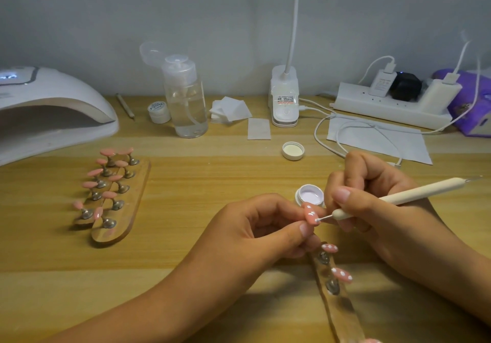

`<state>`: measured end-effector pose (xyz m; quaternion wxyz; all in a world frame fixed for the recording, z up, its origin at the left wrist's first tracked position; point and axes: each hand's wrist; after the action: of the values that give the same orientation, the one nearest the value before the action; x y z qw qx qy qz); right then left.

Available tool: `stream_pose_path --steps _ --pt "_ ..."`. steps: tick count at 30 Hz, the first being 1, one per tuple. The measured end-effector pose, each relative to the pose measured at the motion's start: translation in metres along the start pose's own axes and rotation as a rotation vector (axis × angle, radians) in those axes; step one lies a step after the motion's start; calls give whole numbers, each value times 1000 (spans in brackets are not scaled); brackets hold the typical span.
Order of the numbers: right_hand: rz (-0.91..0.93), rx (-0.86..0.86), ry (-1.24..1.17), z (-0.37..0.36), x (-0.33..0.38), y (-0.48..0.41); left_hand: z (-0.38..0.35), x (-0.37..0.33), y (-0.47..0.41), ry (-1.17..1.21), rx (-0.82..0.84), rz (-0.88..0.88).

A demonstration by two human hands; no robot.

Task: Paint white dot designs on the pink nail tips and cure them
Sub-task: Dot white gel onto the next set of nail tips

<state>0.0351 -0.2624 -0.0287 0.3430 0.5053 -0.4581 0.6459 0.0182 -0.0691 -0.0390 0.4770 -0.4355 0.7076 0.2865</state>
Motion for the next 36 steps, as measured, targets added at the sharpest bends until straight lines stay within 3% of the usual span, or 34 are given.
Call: stream_pose_path --steps 10,15,23,31,36 --pt "14 -81 -52 3 -1 -4 2 2 -1 -7 0 -9" --pt "107 -254 290 14 0 -11 3 3 -1 -18 14 -15" --pt "293 -135 738 12 -11 -13 3 1 -1 -32 22 -7" --pt "236 -112 789 13 -14 -15 3 0 0 -24 16 1" --pt "241 -159 689 13 -12 -13 2 1 -1 -23 4 -3"
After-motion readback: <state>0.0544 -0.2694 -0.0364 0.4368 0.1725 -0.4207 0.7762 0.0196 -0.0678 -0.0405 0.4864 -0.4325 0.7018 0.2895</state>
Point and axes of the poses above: each hand's wrist, its own y-axis away from the middle knuckle, its own z-axis out of the back of the hand, x = y × z, and after that the axes turned 12 degrees about y, right-handed
